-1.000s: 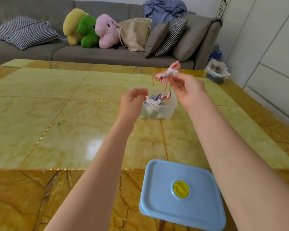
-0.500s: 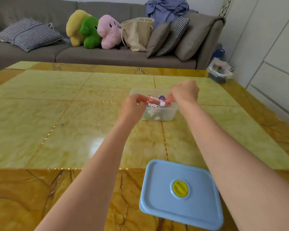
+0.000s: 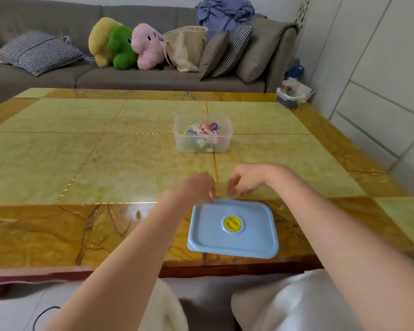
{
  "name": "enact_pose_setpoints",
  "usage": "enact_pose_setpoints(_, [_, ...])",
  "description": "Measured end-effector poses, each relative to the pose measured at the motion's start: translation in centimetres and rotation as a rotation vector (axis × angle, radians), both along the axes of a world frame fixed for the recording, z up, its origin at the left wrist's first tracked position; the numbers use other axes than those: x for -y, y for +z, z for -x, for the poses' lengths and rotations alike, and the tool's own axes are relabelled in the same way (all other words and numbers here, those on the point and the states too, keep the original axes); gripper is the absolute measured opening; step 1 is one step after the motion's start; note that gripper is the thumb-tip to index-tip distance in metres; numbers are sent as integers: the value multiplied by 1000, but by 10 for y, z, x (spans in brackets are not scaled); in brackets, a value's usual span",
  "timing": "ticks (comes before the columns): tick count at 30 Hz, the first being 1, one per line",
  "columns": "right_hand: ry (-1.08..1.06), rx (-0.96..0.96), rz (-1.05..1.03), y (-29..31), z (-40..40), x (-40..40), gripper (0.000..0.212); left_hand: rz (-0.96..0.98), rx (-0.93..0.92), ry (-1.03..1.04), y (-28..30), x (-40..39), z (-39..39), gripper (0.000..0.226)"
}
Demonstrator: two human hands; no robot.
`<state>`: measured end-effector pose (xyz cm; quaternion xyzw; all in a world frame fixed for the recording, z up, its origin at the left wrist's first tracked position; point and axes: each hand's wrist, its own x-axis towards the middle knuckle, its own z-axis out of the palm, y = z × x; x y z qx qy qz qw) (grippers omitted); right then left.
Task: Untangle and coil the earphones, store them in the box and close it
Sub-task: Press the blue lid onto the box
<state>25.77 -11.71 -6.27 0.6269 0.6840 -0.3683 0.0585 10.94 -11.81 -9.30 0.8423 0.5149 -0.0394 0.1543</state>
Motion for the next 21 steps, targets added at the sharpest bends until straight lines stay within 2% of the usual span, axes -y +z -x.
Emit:
enact_pose_setpoints(2, [19,12,-31,-1,0,1,30,-32,38,65,0,-1,3,27])
enact_pose_setpoints(5, [-65,-21,-130,-4,-4,-1,38,-81,218,160,12,-13,10,25])
enact_pose_setpoints(7, [-334,-233,-204,-5,-10,-7,41,-156,416,271,23,-25,15,24])
enact_pose_setpoints(10, [-789,-704,-245,0,-13,-23,27,-210,788,552,40,-46,28,21])
enact_pose_setpoints(12, [-882,-851,-339,6,-8,-41,24,-138,998,740,47,-63,36,26])
enact_pose_setpoints(13, [-910,-883,-406,10,-4,-53,28,-96,1042,804,49,-73,39,29])
enact_pose_setpoints(15, [-983,-907,-527,19,3,-78,31,-58,1049,841,50,-90,42,30])
enact_pose_setpoints(17, [-1033,-857,-628,25,6,-101,29,-77,978,808,47,-106,42,28])
enact_pose_setpoints(21, [-940,-493,-775,12,9,-147,26,-157,780,809,30,-140,36,10])
